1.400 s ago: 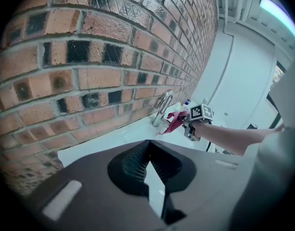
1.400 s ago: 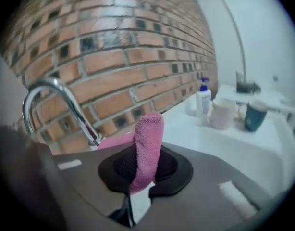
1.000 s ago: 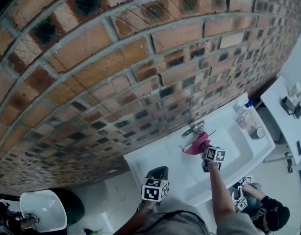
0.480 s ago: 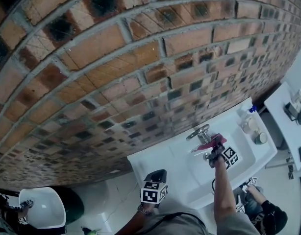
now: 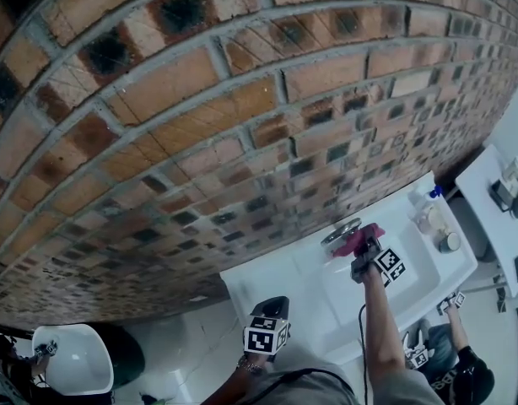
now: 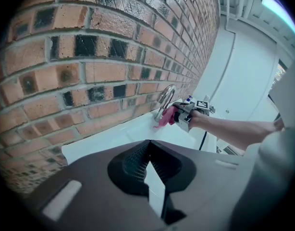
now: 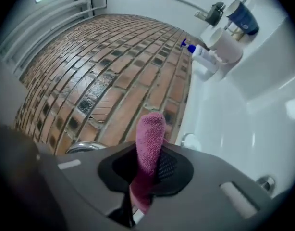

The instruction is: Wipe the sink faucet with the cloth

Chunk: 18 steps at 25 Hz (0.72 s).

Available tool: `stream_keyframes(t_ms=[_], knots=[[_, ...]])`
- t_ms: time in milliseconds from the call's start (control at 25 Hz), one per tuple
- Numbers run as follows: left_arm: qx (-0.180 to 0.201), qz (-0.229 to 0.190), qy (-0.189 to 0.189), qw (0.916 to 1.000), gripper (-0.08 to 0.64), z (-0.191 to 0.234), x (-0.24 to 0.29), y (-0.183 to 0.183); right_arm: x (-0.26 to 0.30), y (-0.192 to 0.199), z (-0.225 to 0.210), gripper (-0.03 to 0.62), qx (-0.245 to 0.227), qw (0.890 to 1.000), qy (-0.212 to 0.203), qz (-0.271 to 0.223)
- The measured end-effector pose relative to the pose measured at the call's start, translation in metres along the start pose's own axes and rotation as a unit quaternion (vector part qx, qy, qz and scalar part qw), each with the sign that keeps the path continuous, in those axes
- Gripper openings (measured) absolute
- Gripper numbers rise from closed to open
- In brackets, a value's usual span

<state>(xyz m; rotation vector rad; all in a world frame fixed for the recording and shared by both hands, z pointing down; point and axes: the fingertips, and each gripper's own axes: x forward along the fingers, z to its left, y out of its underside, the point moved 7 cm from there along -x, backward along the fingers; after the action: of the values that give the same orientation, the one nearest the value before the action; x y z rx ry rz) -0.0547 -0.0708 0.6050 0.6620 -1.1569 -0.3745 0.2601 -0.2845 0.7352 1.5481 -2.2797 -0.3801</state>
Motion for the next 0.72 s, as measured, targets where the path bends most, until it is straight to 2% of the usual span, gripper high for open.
stream_keyframes(t_ms=[160, 240, 320, 400, 480, 520, 560, 600, 640, 720], knots=[[0.0, -0.009, -0.005, 0.9999, 0.02, 0.005, -0.005, -0.004, 0.022, -0.018, 0.025, 0.048, 0.025, 0.994, -0.102, 0.014], [-0.006, -0.011, -0.008, 0.9999, 0.02, 0.009, -0.008, -0.002, 0.017, -0.027, 0.041, 0.048, 0.03, 0.986, -0.164, 0.016], [-0.009, -0.011, -0.007, 0.9999, 0.02, 0.01, -0.008, 0.0, 0.005, -0.035, 0.069, 0.046, 0.019, 0.973, -0.23, 0.012], [-0.01, -0.013, -0.004, 0.9999, 0.02, 0.011, -0.008, 0.0, -0.001, -0.038, 0.111, 0.046, -0.034, 0.959, -0.279, 0.024], [-0.01, -0.014, 0.0, 0.9999, 0.02, 0.01, -0.007, -0.001, -0.002, -0.029, 0.151, 0.046, -0.146, 0.949, -0.275, 0.058], [-0.009, -0.015, 0.003, 0.9998, 0.02, 0.009, -0.007, -0.001, -0.002, -0.02, 0.167, 0.046, -0.219, 0.938, -0.258, 0.08], [-0.006, -0.016, 0.006, 0.9998, 0.02, 0.007, -0.006, -0.002, -0.002, -0.008, 0.18, 0.046, -0.295, 0.919, -0.24, 0.102], [-0.003, -0.017, 0.009, 0.9998, 0.02, 0.006, -0.006, -0.003, -0.003, 0.007, 0.19, 0.046, -0.369, 0.894, -0.223, 0.121], [0.0, -0.018, 0.012, 0.9998, 0.02, 0.004, -0.005, -0.003, -0.006, 0.024, 0.197, 0.046, -0.436, 0.864, -0.209, 0.137], [0.005, -0.021, 0.017, 0.9996, 0.02, 0.002, -0.005, -0.005, -0.012, 0.06, 0.207, 0.046, -0.552, 0.797, -0.188, 0.157]])
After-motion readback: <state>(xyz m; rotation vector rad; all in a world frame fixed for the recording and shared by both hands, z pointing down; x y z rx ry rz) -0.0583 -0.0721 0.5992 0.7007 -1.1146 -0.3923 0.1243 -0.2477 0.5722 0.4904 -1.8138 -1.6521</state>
